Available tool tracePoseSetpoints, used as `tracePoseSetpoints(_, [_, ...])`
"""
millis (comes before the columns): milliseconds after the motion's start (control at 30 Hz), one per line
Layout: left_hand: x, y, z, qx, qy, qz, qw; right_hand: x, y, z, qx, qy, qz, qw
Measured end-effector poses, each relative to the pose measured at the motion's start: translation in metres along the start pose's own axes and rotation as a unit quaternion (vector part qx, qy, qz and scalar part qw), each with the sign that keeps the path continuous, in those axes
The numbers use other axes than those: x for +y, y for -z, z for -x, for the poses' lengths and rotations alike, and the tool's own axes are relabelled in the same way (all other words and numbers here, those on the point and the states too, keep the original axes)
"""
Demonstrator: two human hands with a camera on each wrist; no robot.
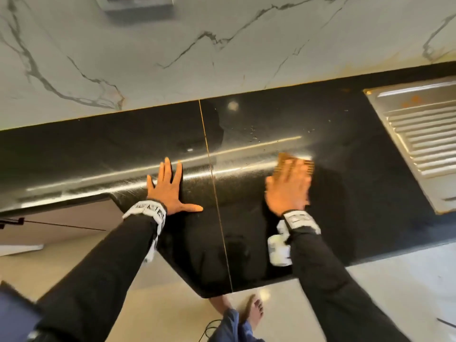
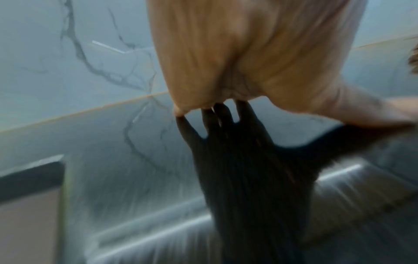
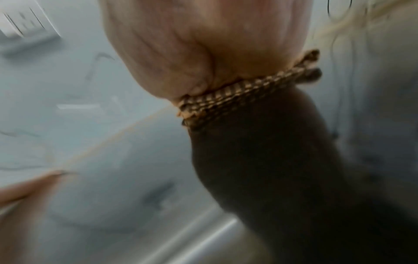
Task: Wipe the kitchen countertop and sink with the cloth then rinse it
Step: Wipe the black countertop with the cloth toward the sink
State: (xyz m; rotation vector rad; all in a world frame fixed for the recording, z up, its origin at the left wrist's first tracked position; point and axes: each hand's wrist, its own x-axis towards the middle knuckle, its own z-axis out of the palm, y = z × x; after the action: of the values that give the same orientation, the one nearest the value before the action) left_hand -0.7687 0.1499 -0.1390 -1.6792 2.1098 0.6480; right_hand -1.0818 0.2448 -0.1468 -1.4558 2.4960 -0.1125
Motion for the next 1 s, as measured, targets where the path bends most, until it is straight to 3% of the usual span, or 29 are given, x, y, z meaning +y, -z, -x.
tracePoseSetpoints(67, [0.001,0.026,-0.019,-0.052,-0.014,-0.029,0.998,-0.079,-0.027,0.037,-0.008,0.119,0.005,0.993])
tracePoseSetpoints(133, [0.004,0.038,-0.034,-0.063,-0.019,-0.054,0.996,-0.131,-0.045,0.063,-0.054,0.225,0.01,0.973])
tracePoseSetpoints(200, [0.002,0.043,-0.042,-0.054,-0.01,-0.073,0.996,-0.128,-0.043,0.048,-0.054,0.286,0.011,0.957])
tracePoseSetpoints(233, [0.0,0.043,-0.042,-0.047,-0.004,-0.077,0.996,-0.108,-0.036,0.036,-0.037,0.284,0.015,0.958])
tracePoseSetpoints(333, [-0.001,0.041,-0.043,-0.044,-0.003,-0.074,0.996,-0.005,-0.009,-0.019,0.006,0.119,0.057,0.991])
tracePoseSetpoints(400, [0.004,0.045,-0.045,-0.059,0.001,-0.073,0.996,0.047,0.013,-0.04,-0.018,0.003,0.02,1.0])
tracePoseSetpoints(467, [0.007,0.048,-0.047,-0.071,0.016,-0.07,0.995,0.033,0.013,-0.04,-0.022,-0.069,-0.022,0.997])
tracePoseSetpoints(533, [0.013,0.053,-0.048,-0.085,0.033,-0.076,0.993,-0.031,-0.004,-0.026,-0.004,-0.047,-0.012,0.999])
tracePoseSetpoints(600, [0.018,0.056,-0.049,-0.084,0.042,-0.083,0.992,-0.108,-0.028,-0.008,0.0,0.053,-0.007,0.999])
tracePoseSetpoints(667, [0.018,0.059,-0.048,-0.082,0.044,-0.084,0.992,-0.162,-0.036,0.0,-0.038,0.131,-0.004,0.991])
tracePoseSetpoints(767, [0.007,0.06,-0.045,-0.071,0.041,-0.081,0.993,-0.147,-0.032,-0.016,-0.035,0.208,0.023,0.977])
tracePoseSetpoints(833, [0.007,0.058,-0.044,-0.084,0.036,-0.071,0.993,-0.082,-0.018,-0.042,-0.007,0.16,0.035,0.986])
tracePoseSetpoints(933, [0.012,0.053,-0.041,-0.095,0.028,-0.076,0.992,0.025,0.016,-0.082,-0.015,-0.024,0.011,1.0])
tracePoseSetpoints(1000, [0.011,0.055,-0.046,-0.091,0.035,-0.08,0.992,0.031,0.021,-0.09,-0.018,-0.1,-0.027,0.994])
